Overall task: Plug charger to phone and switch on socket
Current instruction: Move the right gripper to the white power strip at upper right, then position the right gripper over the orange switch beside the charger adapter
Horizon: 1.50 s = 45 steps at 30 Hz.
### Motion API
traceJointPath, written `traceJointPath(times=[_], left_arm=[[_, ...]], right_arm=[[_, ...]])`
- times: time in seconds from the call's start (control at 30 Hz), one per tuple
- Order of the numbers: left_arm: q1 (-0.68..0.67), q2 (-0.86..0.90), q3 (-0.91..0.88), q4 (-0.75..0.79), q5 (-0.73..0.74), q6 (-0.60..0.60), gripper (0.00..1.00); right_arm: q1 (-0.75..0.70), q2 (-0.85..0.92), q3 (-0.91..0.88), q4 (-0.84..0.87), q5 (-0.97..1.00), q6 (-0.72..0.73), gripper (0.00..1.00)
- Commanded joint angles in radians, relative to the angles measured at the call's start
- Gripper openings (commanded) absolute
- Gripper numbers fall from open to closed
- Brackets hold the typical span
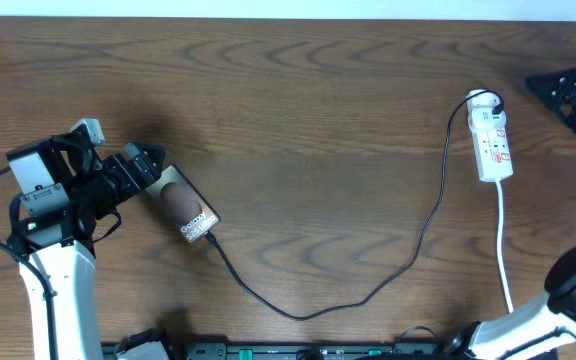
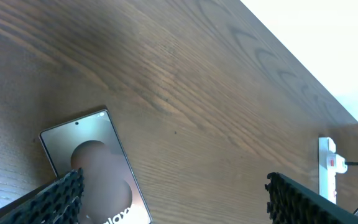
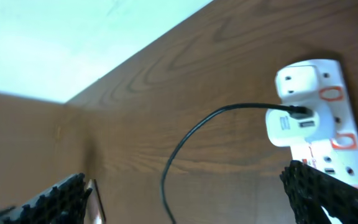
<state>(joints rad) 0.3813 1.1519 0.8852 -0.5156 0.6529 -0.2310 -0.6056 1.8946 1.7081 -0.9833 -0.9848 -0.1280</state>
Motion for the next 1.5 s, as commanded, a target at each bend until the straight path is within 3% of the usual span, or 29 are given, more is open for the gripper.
traceJointPath(times=[0.0,0.53,1.47], left_arm=[[-0.003,-0.002,0.003,0.0,0.009,0.021,0.92],[-0.003,-0.002,0.003,-0.008,0.009,0.021,0.92],[-0.003,0.048,0.003,-0.027,0.009,0.021,0.92]], right_arm=[[0.014,0.068,-0.001,-0.005,-0.078,-0.159,0.99],[0.06,0.168,-0.002,-0.004,0.389,-0.187,0.99],[0.119,0.258,-0.002,0.075,0.367,-0.135,0.98]])
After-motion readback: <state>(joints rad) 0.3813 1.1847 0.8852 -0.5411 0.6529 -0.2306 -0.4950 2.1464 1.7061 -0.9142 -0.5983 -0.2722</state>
